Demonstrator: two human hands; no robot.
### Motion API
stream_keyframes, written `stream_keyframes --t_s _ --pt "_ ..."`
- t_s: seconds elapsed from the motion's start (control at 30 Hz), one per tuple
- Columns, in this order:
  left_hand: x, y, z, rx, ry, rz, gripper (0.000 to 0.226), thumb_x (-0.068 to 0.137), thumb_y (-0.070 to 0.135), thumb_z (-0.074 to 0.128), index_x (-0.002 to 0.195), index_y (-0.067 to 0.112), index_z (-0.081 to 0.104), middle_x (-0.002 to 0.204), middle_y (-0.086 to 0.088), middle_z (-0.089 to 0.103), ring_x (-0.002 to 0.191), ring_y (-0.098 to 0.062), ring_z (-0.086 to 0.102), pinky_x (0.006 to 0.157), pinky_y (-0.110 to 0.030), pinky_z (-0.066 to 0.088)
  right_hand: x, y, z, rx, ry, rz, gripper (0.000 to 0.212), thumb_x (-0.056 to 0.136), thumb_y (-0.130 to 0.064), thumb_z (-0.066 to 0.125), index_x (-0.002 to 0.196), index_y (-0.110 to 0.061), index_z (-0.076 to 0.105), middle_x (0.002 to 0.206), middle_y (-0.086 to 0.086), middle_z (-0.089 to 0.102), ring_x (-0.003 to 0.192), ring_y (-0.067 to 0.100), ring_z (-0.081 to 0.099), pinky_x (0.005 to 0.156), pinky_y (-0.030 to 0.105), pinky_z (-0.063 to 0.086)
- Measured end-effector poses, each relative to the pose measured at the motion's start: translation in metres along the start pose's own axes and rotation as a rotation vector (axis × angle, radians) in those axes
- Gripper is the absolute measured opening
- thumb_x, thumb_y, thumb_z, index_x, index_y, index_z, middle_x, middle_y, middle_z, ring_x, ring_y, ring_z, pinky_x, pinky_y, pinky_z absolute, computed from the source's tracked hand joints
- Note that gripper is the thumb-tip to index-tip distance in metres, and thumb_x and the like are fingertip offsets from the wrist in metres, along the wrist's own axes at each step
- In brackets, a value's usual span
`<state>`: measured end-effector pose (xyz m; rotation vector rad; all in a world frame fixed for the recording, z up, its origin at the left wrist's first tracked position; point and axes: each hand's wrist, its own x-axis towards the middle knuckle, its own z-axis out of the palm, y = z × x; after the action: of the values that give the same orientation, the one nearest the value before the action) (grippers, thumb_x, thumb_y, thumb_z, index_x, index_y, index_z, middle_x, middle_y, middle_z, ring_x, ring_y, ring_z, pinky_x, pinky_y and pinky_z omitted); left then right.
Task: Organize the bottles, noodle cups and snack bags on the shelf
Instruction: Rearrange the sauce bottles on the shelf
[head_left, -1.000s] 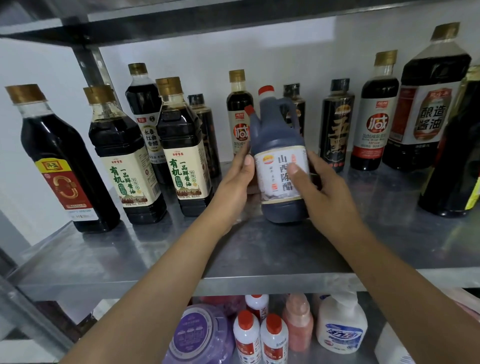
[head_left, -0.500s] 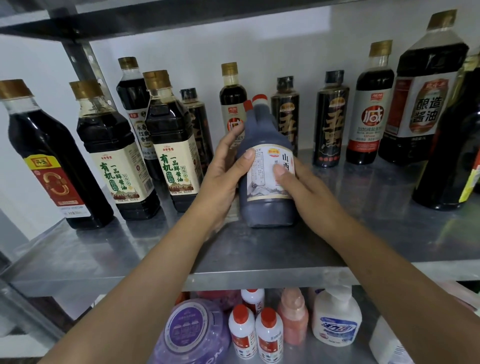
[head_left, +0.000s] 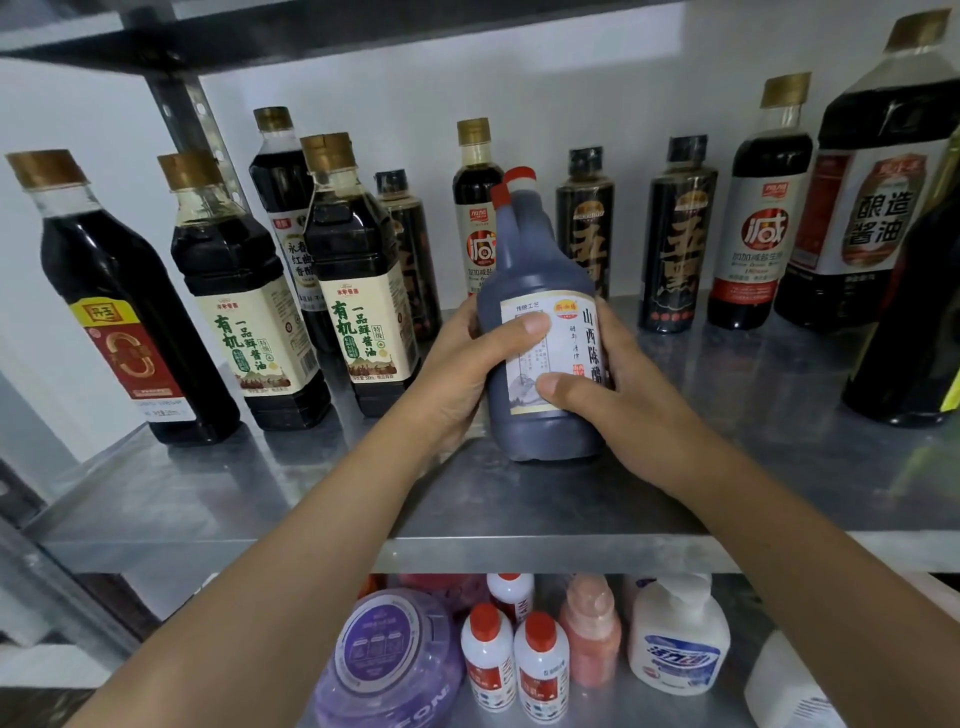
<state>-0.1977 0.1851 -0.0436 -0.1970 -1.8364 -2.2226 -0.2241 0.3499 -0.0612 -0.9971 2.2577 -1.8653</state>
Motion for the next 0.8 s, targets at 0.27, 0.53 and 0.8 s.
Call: stream_keyframes --t_s 0.27,0.53,0.8 --pt "-0.0001 0.0009 -0.0036 0.050 0.020 0.051 0.046 0.073 0.012 0.072 0.117 0.001 0.064 0.103 -0.017 0.074 0.092 -0.028 0.072 0.079 -0.036 0.060 -0.0021 0.0003 -0.0002 0.011 -0.020 -0.073 0.083 0.078 -0.032 0.068 0.152 -0.038 0.029 0.126 -0.018 0.063 0.116 0.000 0.060 0.102 0.032 0.049" --pt "-0.0028 0.0009 -0.0042 0.054 0.006 0.053 0.034 0.075 0.011 0.070 0.108 0.007 0.067 0.097 -0.012 0.076 0.088 -0.024 0.073 0.075 -0.032 0.059 -0.0010 0.0021 0.0000 0.013 -0.034 -0.084 0.083 0.079 -0.032 0.067 0.152 -0.039 0.027 0.126 -0.020 0.062 0.115 -0.004 0.060 0.093 0.021 0.049" --pt "-0.0036 -0.0015 -0.0062 0.076 0.009 0.063 0.038 0.077 0.016 0.071 0.113 0.008 0.066 0.105 -0.015 0.075 0.097 -0.028 0.072 0.085 -0.038 0.059 -0.0029 0.0026 -0.0021 0.016 -0.042 -0.090 0.073 0.092 -0.012 0.067 0.145 -0.045 0.030 0.122 -0.023 0.063 0.112 -0.007 0.060 0.085 0.011 0.050"
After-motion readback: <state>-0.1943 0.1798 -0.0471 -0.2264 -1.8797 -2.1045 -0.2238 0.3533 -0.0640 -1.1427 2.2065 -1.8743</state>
